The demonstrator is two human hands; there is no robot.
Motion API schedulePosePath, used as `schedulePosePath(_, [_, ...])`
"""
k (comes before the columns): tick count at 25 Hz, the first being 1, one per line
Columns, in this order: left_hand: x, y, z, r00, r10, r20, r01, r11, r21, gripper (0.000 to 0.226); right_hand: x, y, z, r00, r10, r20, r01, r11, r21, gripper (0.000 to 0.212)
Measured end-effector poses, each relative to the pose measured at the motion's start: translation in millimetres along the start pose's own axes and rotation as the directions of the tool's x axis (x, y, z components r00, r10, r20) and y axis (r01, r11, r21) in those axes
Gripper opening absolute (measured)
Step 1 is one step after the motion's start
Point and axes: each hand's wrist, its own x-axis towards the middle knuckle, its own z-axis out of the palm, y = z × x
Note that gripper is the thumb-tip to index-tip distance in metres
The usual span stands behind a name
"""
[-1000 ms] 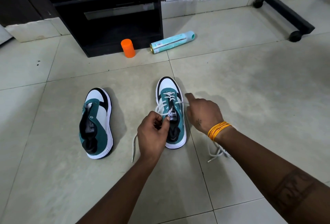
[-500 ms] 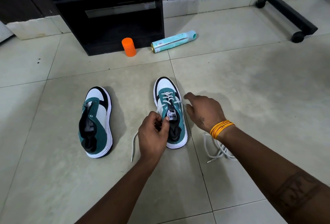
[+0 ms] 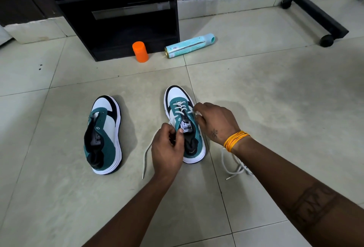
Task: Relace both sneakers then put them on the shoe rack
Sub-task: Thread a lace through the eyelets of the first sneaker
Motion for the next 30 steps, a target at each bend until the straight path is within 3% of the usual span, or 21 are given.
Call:
schedulePosePath(7, [-4.9,0.4,3.3,0.999,-0.019,-0.037,0.019,1.000,0.019,0.024,-1.6,19.5,12.4,0.982,0.149,0.120,-0.121,0.970,-0.213,0.012])
schedulePosePath(11, [-3.4,-1.7,2.6,0.999,-0.032,-0.036,0.033,0.999,0.025,0.025,-7.8,15.4,18.6,0.986,0.158,0.056,-0.152,0.984,-0.093,0.014])
schedulePosePath(13, [-2.8,0.7,1.0,0.998,-0.052,-0.040,0.052,0.999,0.012,0.022,-14.7,14.7,15.5,0.964,0.262,0.054,-0.266,0.959,0.096,0.009])
schedulePosePath(14, [-2.1,3.1,-0.4,0.998,-0.050,-0.048,0.050,0.999,0.000,0.019,-17.5,14.0,11.7,0.934,0.351,0.064,-0.354,0.894,0.273,0.006])
schedulePosePath(16, [0.3,10.2,-4.3,0.997,-0.003,-0.081,0.002,1.000,-0.013,0.011,-19.9,9.7,0.9,0.868,0.485,0.106,-0.444,0.664,0.602,0.003])
schedulePosePath(18, [7.3,18.8,-6.7,0.992,0.082,-0.097,-0.084,0.996,-0.011,0.007,-19.2,-0.9,-14.8,0.843,0.513,0.160,-0.430,0.465,0.774,0.008])
schedulePosePath(20, [18.4,31.3,-8.1,0.982,0.182,-0.046,-0.180,0.983,0.041,0.014,-18.2,-12.9,-31.2,0.852,0.487,0.191,-0.388,0.343,0.856,0.014])
schedulePosePath(22, [32.3,49.9,-10.2,0.973,0.211,0.089,-0.222,0.964,0.149,0.020,-16.5,-22.1,-44.8,0.877,0.450,0.172,-0.351,0.353,0.867,0.015])
schedulePosePath(25, [54.4,75.3,-10.0,0.941,0.134,0.311,-0.223,0.936,0.272,0.027,-14.9,-31.8,-58.3,0.928,0.362,0.089,-0.270,0.487,0.831,0.008])
schedulePosePath(27, [61.7,84.6,-12.1,0.926,0.138,0.352,-0.217,0.956,0.196,0.022,-14.1,-37.4,-62.4,0.946,0.318,0.064,-0.231,0.518,0.824,0.010])
schedulePosePath(30, [66.9,84.7,-19.1,0.948,0.157,0.276,-0.163,0.987,0.000,0.018,-14.4,-40.7,-69.3,0.935,0.342,0.090,-0.253,0.468,0.847,0.011])
